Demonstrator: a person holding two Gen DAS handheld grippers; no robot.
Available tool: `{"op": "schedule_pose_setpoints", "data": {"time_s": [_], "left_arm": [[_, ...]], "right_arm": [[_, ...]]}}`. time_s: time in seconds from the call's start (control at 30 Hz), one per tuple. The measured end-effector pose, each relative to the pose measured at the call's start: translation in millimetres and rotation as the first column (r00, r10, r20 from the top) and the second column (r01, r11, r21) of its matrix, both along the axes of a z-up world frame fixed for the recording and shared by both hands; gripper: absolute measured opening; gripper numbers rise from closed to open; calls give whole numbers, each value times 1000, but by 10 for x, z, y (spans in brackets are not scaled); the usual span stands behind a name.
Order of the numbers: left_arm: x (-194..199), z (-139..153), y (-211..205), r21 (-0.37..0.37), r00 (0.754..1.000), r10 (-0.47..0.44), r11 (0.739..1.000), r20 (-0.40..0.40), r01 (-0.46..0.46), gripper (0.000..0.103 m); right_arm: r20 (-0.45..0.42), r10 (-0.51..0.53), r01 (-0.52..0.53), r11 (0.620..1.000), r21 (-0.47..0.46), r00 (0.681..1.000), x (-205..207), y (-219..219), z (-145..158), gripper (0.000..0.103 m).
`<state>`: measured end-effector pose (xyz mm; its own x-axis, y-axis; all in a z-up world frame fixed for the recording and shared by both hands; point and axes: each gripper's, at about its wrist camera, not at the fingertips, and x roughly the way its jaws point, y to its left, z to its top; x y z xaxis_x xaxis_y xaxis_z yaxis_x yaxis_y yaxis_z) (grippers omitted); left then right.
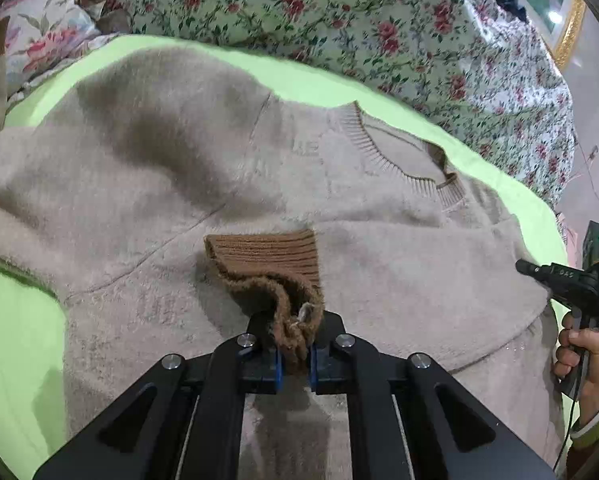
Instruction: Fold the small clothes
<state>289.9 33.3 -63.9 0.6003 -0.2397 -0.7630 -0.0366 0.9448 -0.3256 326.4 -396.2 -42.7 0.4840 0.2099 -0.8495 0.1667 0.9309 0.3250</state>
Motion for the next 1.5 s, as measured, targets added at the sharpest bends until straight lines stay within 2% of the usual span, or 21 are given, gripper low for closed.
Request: {"op": "schedule_pose_setpoints", "data": {"time_s": [0.07, 0.13, 0.2, 0.23, 0.3, 0.4, 0.5, 0.57, 0.63, 0.67, 0.73, 0.8, 0.93, 1.07, 1.17, 1.23, 1.27, 1.3, 1.33, 1.4, 1.5], "left_arm": [[-28, 14, 32, 3, 1000, -2, 1000, 3, 2, 14], [-50, 25, 51, 30, 1000, 1, 1000, 6, -1, 17], [-55, 21, 65, 29, 1000, 0, 1000, 1, 0, 17], [-58, 16, 64, 33, 1000, -1, 999, -2, 1, 17], [-69, 20, 52, 53, 1000, -4, 999, -6, 5, 17], [-200, 61, 158, 80, 1000, -4, 997, -4, 4, 17], [-383, 109, 389, 113, 1000, 30, 993, -6, -29, 18], [-496, 142, 593, 103, 998, 69, 992, -11, -67, 19], [-584, 208, 820, 107, 993, 119, 987, -7, -117, 24], [-606, 252, 927, 120, 990, 143, 983, 0, -142, 33], [-607, 385, 1189, 160, 977, 210, 964, 34, -213, 55], [-536, 515, 1453, 190, 959, 275, 940, 72, -284, 84], [-196, 671, 2008, 236, 923, 369, 893, 105, -384, 88], [304, 658, 2657, 278, 880, 468, 837, 86, -472, 88], [641, 542, 2967, 297, 859, 511, 814, 40, -499, 88], [821, 435, 3171, 275, 854, 521, 822, -10, -498, 86], [860, 399, 3264, 261, 847, 531, 821, -26, -507, 71], [872, 392, 3336, 231, 846, 533, 826, -27, -514, 31], [870, 396, 3382, 176, 855, 517, 846, -34, -504, 10], [776, 505, 3366, 112, 864, 503, 859, 5, -500, 10], [534, 812, 3030, 154, 889, 442, 877, 119, -456, 9]], "right_arm": [[2, -30, 30, 999, -34, 1000, -36, 5, 61, 17], [64, -70, 79, 985, -155, 995, -188, 97, 318, 23], [148, -40, 63, 987, -151, 988, -322, 222, 511, 23], [176, 28, -6, 992, -122, 984, -399, 359, 563, 26], [118, 135, -122, 986, -112, 984, -430, 589, 444, 37], [-22, 126, -128, 980, -154, 992, -443, 589, 100, 38], [9, 57, -56, 995, -87, 998, -592, 429, 147, 37], [23, 50, -48, 997, -59, 998, -712, 453, 251, 43], [57, 90, -90, 996, 3, 994, -887, 582, 352, 50], [69, 114, -117, 992, 37, 991, -976, 680, 383, 52], [83, 161, -168, 982, 89, 983, -1162, 840, 433, 54], [93, 202, -213, 969, 123, 975, -1329, 1026, 442, 54], [104, 245, -261, 949, 176, 964, -1566, 1353, 417, 55], [94, 270, -284, 937, 204, 958, -1715, 1520, 412, 55], [85, 266, -278, 936, 215, 960, -1819, 1548, 429, 55], [78, 261, -272, 938, 214, 962, -1853, 1530, 442, 55], [75, 256, -266, 940, 214, 964, -1865, 1513, 442, 55], [73, 251, -261, 942, 213, 965, -1874, 1494, 440, 55], [70, 243, -253, 944, 214, 967, -1880, 1474, 436, 55], [68, 225, -235, 946, 222, 972, -1897, 1423, 435, 55], [86, 205, -220, 949, 227, 975, -1925, 1379, 458, 55]]}}
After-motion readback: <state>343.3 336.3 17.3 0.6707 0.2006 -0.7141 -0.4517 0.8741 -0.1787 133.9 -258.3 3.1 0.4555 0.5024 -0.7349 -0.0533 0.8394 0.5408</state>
